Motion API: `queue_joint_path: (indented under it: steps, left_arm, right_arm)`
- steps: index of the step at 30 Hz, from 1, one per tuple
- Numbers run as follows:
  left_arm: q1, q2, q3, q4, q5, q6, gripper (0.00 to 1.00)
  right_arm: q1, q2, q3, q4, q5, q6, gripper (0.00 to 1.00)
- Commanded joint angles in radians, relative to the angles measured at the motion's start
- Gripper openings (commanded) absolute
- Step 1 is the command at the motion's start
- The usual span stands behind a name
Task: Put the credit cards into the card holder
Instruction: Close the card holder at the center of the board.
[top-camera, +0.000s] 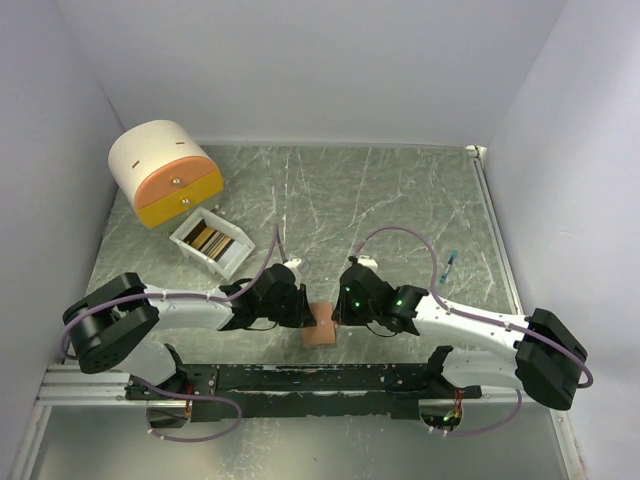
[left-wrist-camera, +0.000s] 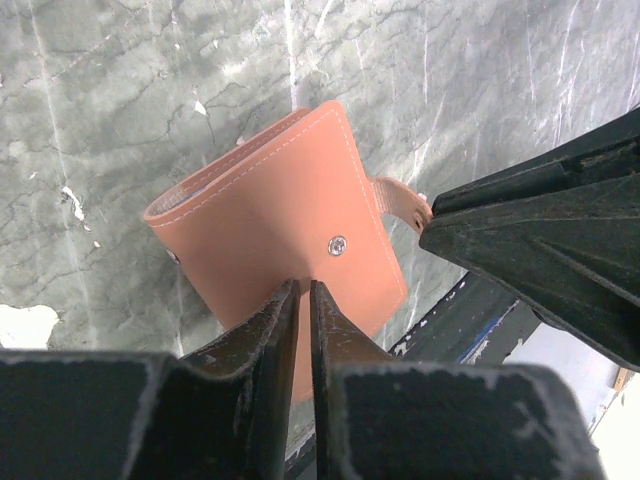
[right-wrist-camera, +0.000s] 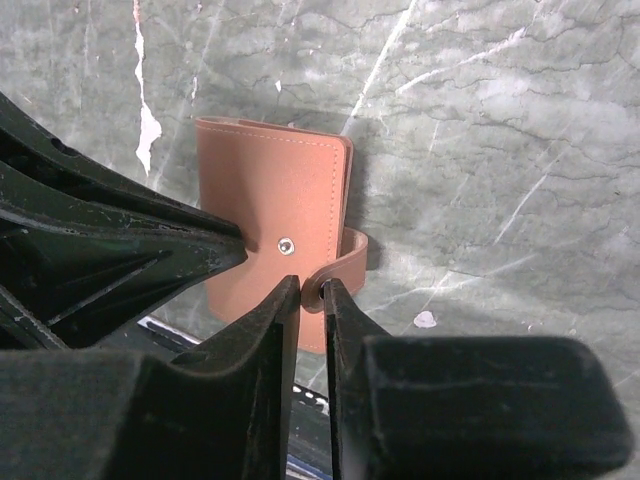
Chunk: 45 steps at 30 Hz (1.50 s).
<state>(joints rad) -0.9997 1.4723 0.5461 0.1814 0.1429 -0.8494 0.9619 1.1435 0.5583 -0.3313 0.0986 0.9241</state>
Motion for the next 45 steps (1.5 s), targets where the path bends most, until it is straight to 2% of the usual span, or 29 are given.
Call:
queue_joint_path:
  steps: [1,7,18,45]
  left_arm:
    - [-0.013,-0.016,-0.022,-0.040,-0.013,0.003,0.22]
    - [-0.013,-0.017,-0.032,-0.030,-0.009,-0.002,0.22]
    - [-0.013,-0.019,-0.039,-0.013,-0.003,-0.013,0.22]
    - [-0.014,0.001,-0.033,0.000,0.010,-0.014,0.22]
  right_arm:
    - [0.004,0.013,0.017,-0.021,0.020,0.000,0.15]
    - [0.006,-0.003,0.009,-0.008,0.017,-0.001,0.00]
    - [0.006,-0.021,-0.058,0.160,-0.040,0.002,0.00]
    - [0.006,0.087,-0.072,0.248,-0.107,0.001,0.00]
